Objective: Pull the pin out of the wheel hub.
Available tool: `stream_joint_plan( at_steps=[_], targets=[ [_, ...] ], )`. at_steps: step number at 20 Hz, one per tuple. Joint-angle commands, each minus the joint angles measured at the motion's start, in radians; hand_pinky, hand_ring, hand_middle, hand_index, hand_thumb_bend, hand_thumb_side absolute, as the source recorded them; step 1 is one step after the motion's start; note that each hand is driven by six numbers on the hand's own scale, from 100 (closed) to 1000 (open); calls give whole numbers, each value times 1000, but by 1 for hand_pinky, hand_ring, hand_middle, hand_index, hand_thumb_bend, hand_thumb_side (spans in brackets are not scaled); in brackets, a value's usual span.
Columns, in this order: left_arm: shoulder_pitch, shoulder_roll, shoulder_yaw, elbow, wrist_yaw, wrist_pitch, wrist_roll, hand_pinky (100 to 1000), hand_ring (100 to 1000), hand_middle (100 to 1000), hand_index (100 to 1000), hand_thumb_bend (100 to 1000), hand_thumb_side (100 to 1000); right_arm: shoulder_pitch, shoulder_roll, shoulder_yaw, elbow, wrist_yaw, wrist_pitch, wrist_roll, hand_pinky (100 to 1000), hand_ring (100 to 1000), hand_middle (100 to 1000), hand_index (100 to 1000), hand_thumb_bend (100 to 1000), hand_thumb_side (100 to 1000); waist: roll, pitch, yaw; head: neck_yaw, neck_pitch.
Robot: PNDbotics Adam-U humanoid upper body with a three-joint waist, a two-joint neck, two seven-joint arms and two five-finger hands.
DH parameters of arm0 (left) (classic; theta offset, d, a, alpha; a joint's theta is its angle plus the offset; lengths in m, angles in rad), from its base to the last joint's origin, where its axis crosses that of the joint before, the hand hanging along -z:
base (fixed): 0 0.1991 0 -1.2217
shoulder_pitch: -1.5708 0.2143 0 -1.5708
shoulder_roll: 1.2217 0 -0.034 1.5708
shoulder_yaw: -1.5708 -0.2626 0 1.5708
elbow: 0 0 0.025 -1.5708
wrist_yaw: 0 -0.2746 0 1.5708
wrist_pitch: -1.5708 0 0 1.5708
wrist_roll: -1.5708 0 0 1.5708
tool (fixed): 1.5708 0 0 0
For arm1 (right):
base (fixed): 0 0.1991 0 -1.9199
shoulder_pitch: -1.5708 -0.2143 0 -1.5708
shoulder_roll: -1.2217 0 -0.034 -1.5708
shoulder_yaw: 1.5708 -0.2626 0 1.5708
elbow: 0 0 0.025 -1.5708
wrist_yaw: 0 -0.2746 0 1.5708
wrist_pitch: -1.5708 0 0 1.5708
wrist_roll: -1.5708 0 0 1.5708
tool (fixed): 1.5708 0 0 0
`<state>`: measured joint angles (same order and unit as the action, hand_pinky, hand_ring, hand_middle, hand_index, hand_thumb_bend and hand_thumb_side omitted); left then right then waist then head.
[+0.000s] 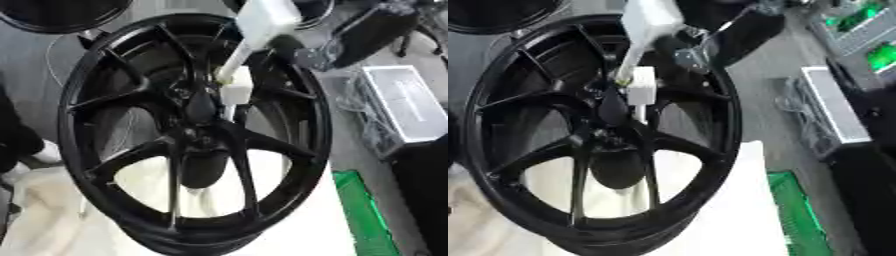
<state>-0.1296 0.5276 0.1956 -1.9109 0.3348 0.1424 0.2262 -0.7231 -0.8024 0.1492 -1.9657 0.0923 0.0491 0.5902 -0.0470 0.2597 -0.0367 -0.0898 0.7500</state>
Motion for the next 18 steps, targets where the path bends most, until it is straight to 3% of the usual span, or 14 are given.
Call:
stream_joint_plan(
  at_steps=[1,4,8,9,10,11,12,14,17,18],
  targets=[
    [5,10,23,-11,-1,-4,11,616,671,653,728,100,788,40,-83,-95,-25,-53,35,-52,754,625,292,381,100,178,8,-27,-25,49,-10],
    [14,2,38,-13,-3,-8,23,617,671,653,728,100,790,122,-102,-177,6,-61,73,-103,768,626,302,392,100,100,19,-20,-73,94,-18],
    [18,-5,58,-19,-8,-14,42,618,671,652,729,100,790,232,-76,-286,98,-2,138,-170,789,631,312,407,100,100,37,3,-122,161,-33],
    [12,-6,54,-21,-6,-13,41,618,671,652,729,100,790,351,-33,-373,79,70,137,-244,791,631,312,407,100,100,37,6,-113,158,-33],
    [1,-7,41,-22,-3,-10,32,618,671,652,729,100,790,534,30,-446,24,167,117,-367,791,631,312,408,100,104,36,4,-90,145,-29],
    [-10,-9,30,-21,1,-7,22,618,671,652,729,100,789,669,91,-485,-6,250,101,-486,790,633,316,411,100,110,37,2,-73,140,-25],
    [-17,-11,24,-21,3,-5,14,619,671,652,729,100,788,747,136,-500,-20,312,98,-572,792,636,322,417,100,111,38,2,-63,139,-22],
    [-25,-13,20,-20,6,-4,6,619,670,652,729,100,790,834,216,-514,-31,407,137,-660,804,659,359,452,100,100,44,1,-56,150,-18],
    [-28,-15,21,-19,8,-6,3,619,670,652,729,100,785,890,302,-524,-34,510,206,-683,805,682,385,483,100,100,49,1,-56,163,-13],
    [-27,-15,21,-19,9,-6,3,619,670,652,729,100,786,901,322,-526,-34,530,223,-678,815,715,440,541,100,100,50,0,-57,165,-12]
  ],
)
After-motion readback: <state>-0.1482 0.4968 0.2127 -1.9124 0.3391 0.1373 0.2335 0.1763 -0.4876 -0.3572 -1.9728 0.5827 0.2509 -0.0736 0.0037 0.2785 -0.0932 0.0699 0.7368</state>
